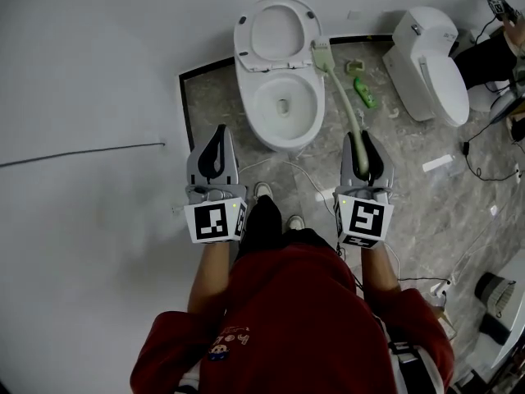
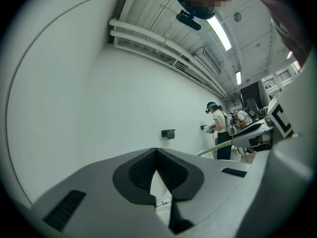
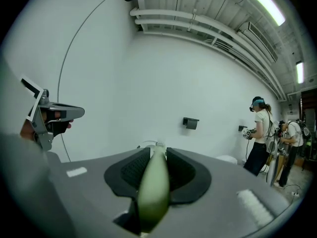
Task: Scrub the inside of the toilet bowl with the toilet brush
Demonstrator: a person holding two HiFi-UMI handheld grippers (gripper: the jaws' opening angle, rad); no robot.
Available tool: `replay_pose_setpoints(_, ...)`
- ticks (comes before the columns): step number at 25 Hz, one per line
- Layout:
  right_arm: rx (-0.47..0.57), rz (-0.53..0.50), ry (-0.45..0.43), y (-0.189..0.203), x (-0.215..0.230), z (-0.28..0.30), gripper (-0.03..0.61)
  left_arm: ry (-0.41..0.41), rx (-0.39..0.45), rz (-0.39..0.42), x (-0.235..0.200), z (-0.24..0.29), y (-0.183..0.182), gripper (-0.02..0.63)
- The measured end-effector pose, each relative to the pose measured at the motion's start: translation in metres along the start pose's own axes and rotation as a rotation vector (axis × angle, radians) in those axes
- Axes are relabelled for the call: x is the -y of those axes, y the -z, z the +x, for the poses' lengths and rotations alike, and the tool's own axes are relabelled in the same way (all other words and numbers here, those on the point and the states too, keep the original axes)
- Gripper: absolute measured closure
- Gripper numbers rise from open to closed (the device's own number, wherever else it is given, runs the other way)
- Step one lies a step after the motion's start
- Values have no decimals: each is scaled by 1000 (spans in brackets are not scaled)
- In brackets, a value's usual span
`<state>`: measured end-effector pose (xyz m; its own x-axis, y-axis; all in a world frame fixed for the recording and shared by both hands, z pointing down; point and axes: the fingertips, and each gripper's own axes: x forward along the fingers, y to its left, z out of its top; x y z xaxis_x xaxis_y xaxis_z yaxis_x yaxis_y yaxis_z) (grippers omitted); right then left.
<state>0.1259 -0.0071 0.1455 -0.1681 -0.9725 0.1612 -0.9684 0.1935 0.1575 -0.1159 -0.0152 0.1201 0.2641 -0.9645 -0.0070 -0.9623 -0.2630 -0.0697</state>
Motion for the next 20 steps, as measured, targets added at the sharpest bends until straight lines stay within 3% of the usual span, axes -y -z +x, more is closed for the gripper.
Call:
replay_pose_setpoints(8, -112, 8, 3, 29, -30, 85, 463, 74, -1, -38, -40, 69, 43, 607)
replay_pose_setpoints(20, -319, 7, -7, 158, -69, 144, 465, 112, -79, -73, -62, 113, 176, 607)
